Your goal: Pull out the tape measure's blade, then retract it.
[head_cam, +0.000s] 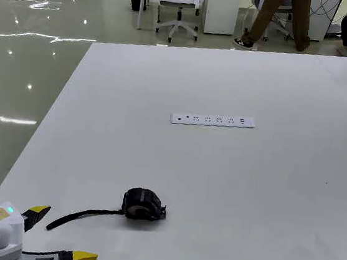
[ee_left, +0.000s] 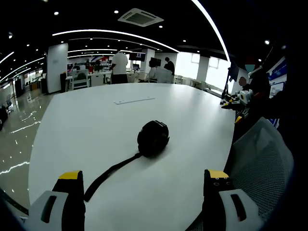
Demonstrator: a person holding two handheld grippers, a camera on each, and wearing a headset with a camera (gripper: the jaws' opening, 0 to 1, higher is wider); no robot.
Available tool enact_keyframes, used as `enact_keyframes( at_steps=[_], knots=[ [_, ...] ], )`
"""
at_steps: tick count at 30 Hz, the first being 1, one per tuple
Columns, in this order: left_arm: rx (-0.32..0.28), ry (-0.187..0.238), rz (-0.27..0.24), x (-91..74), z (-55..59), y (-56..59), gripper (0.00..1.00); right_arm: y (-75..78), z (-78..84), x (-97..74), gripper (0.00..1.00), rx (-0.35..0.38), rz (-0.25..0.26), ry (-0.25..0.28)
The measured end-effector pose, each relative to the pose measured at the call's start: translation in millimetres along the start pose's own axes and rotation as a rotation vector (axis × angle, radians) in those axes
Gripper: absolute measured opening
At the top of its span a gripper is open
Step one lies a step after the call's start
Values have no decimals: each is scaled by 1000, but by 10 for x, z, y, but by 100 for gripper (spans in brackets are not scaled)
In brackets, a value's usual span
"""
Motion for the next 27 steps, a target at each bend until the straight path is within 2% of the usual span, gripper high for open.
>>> enact_keyframes(
  at_steps=[9,16,22,27],
  knots=[
    [-6,-4,-5,-16,25,6,100,5,-8,17,100,-9,-5,4],
    [-10,0,-7,-15,20,-2,100,-39,-61,39,100,-34,-20,28],
    [-12,4,-3,-8,21,-9,100,-33,-53,43,100,-32,-20,21],
    [-14,4,5,8,22,-19,100,-57,-44,56,99,-41,-44,24]
  ],
)
Point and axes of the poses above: the centre of the closed fingertips' face, and the gripper's own axes: x roughly forward along the fingers, y roughly to its right, z roughly out of its underside, the point moved 6 cm from there along -x, roughly backward along the fingers, and after that the axes turned 10 degrees about y, right-handed, at the moved point
